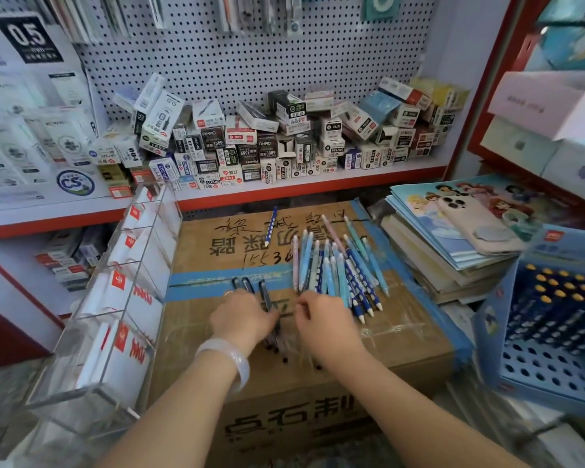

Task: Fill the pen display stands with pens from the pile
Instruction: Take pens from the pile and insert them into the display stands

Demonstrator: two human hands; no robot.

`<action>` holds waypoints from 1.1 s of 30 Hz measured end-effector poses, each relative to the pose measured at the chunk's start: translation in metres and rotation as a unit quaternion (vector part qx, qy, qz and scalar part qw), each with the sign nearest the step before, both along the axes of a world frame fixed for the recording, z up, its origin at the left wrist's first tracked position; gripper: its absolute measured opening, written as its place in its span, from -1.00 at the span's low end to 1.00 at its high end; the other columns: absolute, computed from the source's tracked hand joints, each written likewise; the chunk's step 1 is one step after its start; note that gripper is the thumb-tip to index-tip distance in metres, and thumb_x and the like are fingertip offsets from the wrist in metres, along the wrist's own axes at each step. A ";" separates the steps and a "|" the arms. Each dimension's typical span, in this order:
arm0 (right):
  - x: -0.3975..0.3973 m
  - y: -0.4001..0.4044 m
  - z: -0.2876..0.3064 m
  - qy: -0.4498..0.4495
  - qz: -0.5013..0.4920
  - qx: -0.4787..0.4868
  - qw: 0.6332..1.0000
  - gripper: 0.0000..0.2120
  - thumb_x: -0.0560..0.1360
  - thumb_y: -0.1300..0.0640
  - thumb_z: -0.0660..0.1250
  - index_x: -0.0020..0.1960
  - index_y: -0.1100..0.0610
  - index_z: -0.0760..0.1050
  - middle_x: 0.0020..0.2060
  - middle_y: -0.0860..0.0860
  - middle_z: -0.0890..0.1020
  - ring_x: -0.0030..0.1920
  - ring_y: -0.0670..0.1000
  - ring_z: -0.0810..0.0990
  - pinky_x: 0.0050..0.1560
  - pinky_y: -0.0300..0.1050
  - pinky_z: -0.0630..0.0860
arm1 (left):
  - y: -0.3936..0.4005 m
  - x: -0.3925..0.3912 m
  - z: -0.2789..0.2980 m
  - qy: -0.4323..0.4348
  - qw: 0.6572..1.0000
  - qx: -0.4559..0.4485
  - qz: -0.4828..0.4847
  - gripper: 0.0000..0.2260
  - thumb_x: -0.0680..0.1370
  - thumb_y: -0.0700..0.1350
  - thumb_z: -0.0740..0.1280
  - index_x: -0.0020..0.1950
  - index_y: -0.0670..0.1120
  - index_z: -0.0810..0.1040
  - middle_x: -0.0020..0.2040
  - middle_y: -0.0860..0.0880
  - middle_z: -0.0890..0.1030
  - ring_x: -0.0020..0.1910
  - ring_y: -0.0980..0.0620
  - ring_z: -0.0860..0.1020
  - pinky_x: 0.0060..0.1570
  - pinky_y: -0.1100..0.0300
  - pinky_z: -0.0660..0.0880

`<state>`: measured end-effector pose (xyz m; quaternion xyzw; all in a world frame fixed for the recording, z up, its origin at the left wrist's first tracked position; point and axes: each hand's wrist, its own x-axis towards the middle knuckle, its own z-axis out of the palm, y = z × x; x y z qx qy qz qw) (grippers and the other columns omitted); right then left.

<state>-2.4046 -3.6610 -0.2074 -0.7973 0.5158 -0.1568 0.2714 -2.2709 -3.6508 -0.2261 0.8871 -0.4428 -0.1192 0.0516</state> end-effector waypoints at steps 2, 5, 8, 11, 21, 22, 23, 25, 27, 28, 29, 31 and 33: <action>-0.018 -0.008 0.006 -0.017 -0.023 -0.002 1.000 -0.76 0.60 0.14 0.11 0.03 0.21 0.53 -0.21 0.08 0.61 -0.26 0.04 0.56 -0.23 -0.10 0.54 | -0.008 -0.006 0.002 0.004 0.999 0.033 -0.015 -0.70 0.52 0.15 0.25 -0.15 -0.09 0.47 -0.24 0.00 0.47 -0.31 0.03 0.44 -0.39 0.21 0.36; -0.038 -0.019 0.011 -0.046 -0.056 0.010 0.997 -0.75 0.61 0.15 0.10 0.03 0.21 0.54 -0.23 0.10 0.61 -0.39 -0.03 0.47 -0.38 -0.21 0.42 | -0.017 -0.008 0.002 0.004 0.998 0.057 -0.018 -0.73 0.53 0.07 0.25 -0.28 -0.06 0.40 -0.32 0.02 0.45 -0.39 0.06 0.42 -0.47 0.25 0.33; -0.051 -0.028 0.015 -0.080 -0.082 0.019 0.993 -0.76 0.62 0.15 0.10 0.03 0.19 0.53 -0.21 0.11 0.63 -0.44 -0.05 0.42 -0.43 -0.25 0.37 | -0.021 -0.006 -0.001 -0.005 0.998 0.058 -0.013 -0.84 0.54 -0.02 0.25 -0.18 -0.07 0.45 -0.29 0.01 0.46 -0.28 0.00 0.49 -0.38 0.21 0.38; -0.062 -0.035 0.016 -0.105 -0.107 0.022 0.988 -0.77 0.61 0.14 0.12 0.04 0.15 0.55 -0.20 0.06 0.63 -0.39 -0.05 0.49 -0.36 -0.22 0.46 | -0.024 -0.009 -0.003 -0.009 0.998 0.054 0.008 -0.88 0.58 -0.10 0.19 0.01 -0.10 0.47 -0.16 -0.04 0.51 -0.15 -0.07 0.51 -0.26 0.15 0.41; -0.079 -0.046 0.018 -0.174 -0.153 0.043 0.972 -0.80 0.60 0.15 0.14 -0.05 0.09 0.53 -0.24 0.02 0.62 -0.34 -0.04 0.53 -0.36 -0.22 0.43 | -0.095 -0.015 0.027 0.191 0.976 -0.104 0.018 -0.74 0.56 -0.04 0.28 0.06 -0.23 0.48 -0.34 -0.05 0.41 -0.43 0.02 0.37 -0.46 0.18 0.30; -0.080 -0.048 0.019 -0.180 -0.156 0.043 0.970 -0.80 0.60 0.15 0.13 -0.06 0.09 0.53 -0.23 0.02 0.63 -0.32 -0.02 0.54 -0.35 -0.21 0.44 | -0.101 -0.021 0.026 0.202 0.975 -0.087 0.026 -0.72 0.53 0.00 0.32 -0.01 -0.23 0.47 -0.34 -0.05 0.41 -0.43 0.02 0.38 -0.45 0.19 0.31; -0.081 -0.049 0.019 -0.185 -0.159 0.042 0.969 -0.80 0.60 0.15 0.13 -0.07 0.08 0.52 -0.24 0.03 0.63 -0.32 -0.02 0.54 -0.35 -0.21 0.45 | -0.106 -0.027 0.024 0.201 0.977 -0.066 0.031 -0.70 0.51 0.03 0.34 -0.06 -0.22 0.44 -0.33 -0.05 0.41 -0.42 0.03 0.39 -0.43 0.20 0.33; -0.084 -0.052 0.018 -0.190 -0.163 0.040 0.967 -0.79 0.60 0.16 0.13 -0.09 0.09 0.52 -0.26 0.03 0.62 -0.38 -0.04 0.49 -0.38 -0.21 0.42 | -0.114 -0.035 0.022 0.180 0.983 -0.032 0.027 -0.66 0.49 0.07 0.37 -0.21 -0.19 0.39 -0.32 -0.04 0.41 -0.38 0.04 0.40 -0.31 0.18 0.41; -0.084 -0.054 0.016 -0.185 -0.165 0.043 0.968 -0.78 0.59 0.16 0.13 -0.08 0.10 0.54 -0.32 0.01 0.59 -0.44 -0.07 0.44 -0.42 -0.23 0.38 | -0.120 -0.038 0.023 0.160 0.987 -0.001 0.013 -0.64 0.49 0.07 0.36 -0.29 -0.13 0.32 -0.30 -0.05 0.41 -0.34 0.03 0.42 -0.20 0.14 0.44; -0.085 -0.055 0.014 -0.182 -0.165 0.044 0.968 -0.78 0.59 0.16 0.13 -0.08 0.10 0.54 -0.34 0.00 0.57 -0.44 -0.07 0.43 -0.42 -0.24 0.38 | -0.122 -0.038 0.024 0.156 0.988 0.016 0.007 -0.64 0.49 0.06 0.36 -0.29 -0.12 0.31 -0.29 -0.05 0.41 -0.31 0.01 0.44 -0.17 0.14 0.45; -0.085 -0.055 0.014 -0.180 -0.165 0.046 0.969 -0.79 0.59 0.16 0.13 -0.08 0.09 0.53 -0.33 0.00 0.58 -0.43 -0.06 0.46 -0.41 -0.22 0.41 | -0.124 -0.037 0.024 0.154 0.988 0.031 0.003 -0.65 0.49 0.05 0.37 -0.28 -0.12 0.30 -0.28 -0.05 0.40 -0.28 0.00 0.45 -0.14 0.14 0.45; -0.086 -0.056 0.014 -0.178 -0.169 0.049 0.968 -0.79 0.59 0.16 0.13 -0.07 0.09 0.53 -0.27 0.02 0.61 -0.34 -0.02 0.56 -0.34 -0.14 0.49 | -0.123 -0.036 0.024 0.144 0.989 0.040 -0.005 -0.67 0.50 0.02 0.37 -0.26 -0.13 0.31 -0.29 -0.03 0.38 -0.29 0.02 0.43 -0.14 0.17 0.43; -0.087 -0.056 0.014 -0.173 -0.172 0.050 0.969 -0.79 0.60 0.15 0.13 -0.06 0.09 0.53 -0.25 0.03 0.63 -0.30 0.00 0.58 -0.34 -0.16 0.49 | -0.121 -0.035 0.024 0.142 0.989 0.041 -0.010 -0.72 0.50 0.01 0.36 -0.18 -0.15 0.35 -0.29 -0.03 0.38 -0.26 0.02 0.44 -0.19 0.17 0.42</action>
